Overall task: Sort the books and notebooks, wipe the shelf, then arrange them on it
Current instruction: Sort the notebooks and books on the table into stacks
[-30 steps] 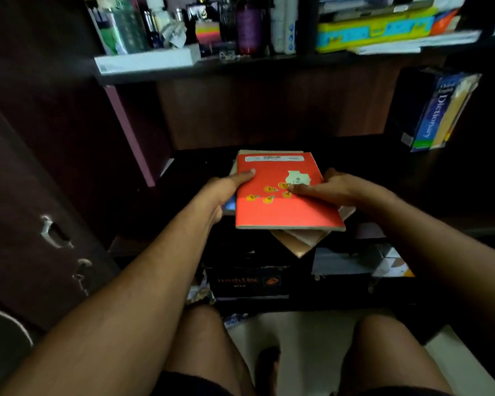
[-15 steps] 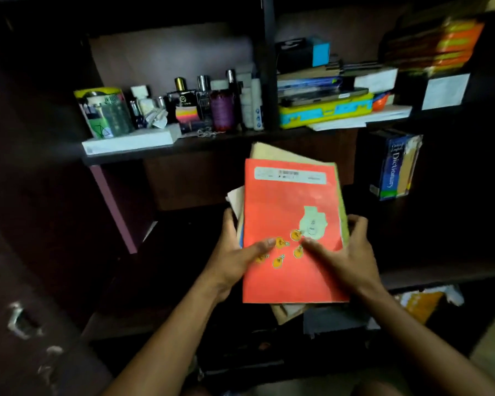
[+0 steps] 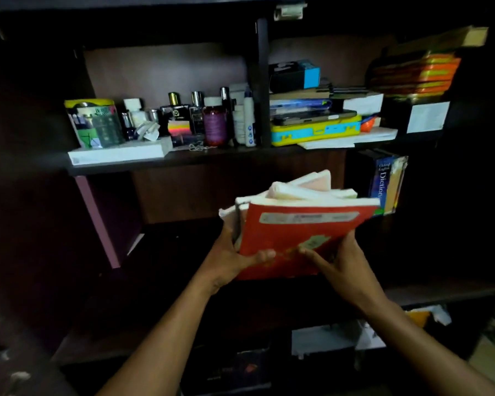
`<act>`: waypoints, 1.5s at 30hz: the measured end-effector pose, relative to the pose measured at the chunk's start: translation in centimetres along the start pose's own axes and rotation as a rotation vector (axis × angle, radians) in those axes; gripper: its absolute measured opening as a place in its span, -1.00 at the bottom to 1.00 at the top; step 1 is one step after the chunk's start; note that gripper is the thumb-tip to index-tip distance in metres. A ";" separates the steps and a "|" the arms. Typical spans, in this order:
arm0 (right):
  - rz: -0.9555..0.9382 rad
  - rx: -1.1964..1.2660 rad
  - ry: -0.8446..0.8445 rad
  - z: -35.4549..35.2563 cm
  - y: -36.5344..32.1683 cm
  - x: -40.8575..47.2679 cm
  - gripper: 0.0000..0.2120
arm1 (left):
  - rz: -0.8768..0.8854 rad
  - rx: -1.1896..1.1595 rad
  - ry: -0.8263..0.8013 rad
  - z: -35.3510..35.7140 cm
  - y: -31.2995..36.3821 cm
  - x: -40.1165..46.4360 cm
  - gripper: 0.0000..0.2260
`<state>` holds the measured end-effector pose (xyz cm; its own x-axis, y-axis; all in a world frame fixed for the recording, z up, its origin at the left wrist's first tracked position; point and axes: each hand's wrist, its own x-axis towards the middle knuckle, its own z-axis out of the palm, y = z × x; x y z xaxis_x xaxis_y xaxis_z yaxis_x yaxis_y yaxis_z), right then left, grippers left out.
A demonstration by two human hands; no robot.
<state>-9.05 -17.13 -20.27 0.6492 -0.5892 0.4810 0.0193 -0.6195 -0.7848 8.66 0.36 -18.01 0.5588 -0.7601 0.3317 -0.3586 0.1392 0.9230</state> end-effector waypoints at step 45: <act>0.189 0.308 -0.047 2.5 1.0 2.6 -0.48 | -0.106 -0.283 0.024 1.0 -5.2 1.4 -0.29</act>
<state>-5.48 -17.98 -20.76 0.6972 -0.6495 0.3035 0.1192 -0.3124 -0.9424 10.57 -2.05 -22.53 0.6012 -0.7648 0.2317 -0.0767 0.2333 0.9694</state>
